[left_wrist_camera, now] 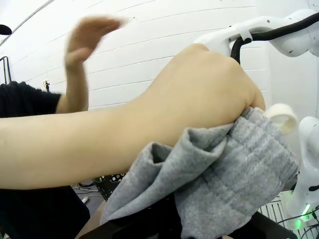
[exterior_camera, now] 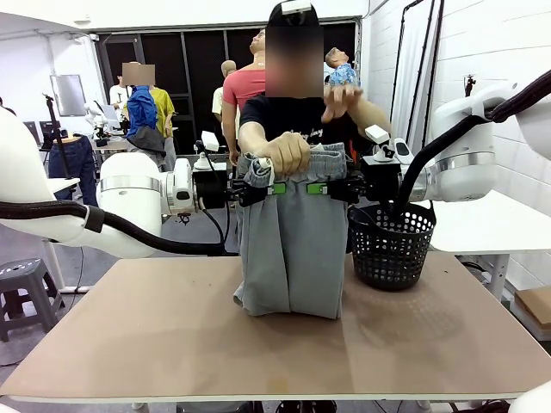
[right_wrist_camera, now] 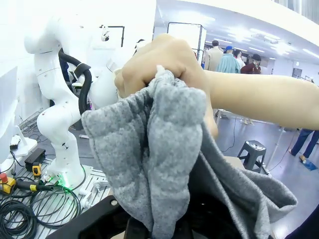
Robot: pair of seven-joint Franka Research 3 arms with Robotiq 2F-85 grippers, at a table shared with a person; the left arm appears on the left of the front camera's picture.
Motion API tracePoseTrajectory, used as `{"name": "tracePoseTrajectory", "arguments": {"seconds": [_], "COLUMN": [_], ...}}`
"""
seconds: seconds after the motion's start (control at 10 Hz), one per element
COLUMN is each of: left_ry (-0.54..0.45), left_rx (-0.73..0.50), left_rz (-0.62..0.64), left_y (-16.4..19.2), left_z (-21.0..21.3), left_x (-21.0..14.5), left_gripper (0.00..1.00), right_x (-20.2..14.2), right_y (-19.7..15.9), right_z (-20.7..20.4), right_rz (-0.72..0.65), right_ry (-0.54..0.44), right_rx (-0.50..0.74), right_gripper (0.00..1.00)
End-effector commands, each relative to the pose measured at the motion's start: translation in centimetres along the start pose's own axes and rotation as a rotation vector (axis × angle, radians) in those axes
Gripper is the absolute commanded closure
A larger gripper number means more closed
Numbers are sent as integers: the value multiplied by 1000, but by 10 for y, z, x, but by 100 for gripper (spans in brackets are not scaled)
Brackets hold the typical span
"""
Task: Fold the training pants.
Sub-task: Release the ends of the Training pants and then grab the overlapped ends.
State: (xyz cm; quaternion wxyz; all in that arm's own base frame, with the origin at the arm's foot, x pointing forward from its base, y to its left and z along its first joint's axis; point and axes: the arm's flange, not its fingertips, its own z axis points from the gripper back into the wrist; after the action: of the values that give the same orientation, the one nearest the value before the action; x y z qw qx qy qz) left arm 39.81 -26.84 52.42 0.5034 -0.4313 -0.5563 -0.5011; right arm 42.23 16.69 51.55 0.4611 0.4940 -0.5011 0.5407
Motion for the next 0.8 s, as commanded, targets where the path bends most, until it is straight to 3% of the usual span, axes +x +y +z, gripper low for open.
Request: {"name": "tracePoseTrajectory", "arguments": {"seconds": [0.0, 0.7], "left_ry": [-2, -2], "left_rx": [5, 5], "left_rz": [-7, -7], "left_y": [-2, -2], "left_z": [0, 0], "left_x": [4, 4], "left_gripper": [100, 100], "right_x": [1, 1], "right_y": [4, 4], "right_z": [-1, -1], "right_rz": [11, 11], "right_ry": [-28, -28], "right_rx": [-5, -5], "right_gripper": [100, 100]}}
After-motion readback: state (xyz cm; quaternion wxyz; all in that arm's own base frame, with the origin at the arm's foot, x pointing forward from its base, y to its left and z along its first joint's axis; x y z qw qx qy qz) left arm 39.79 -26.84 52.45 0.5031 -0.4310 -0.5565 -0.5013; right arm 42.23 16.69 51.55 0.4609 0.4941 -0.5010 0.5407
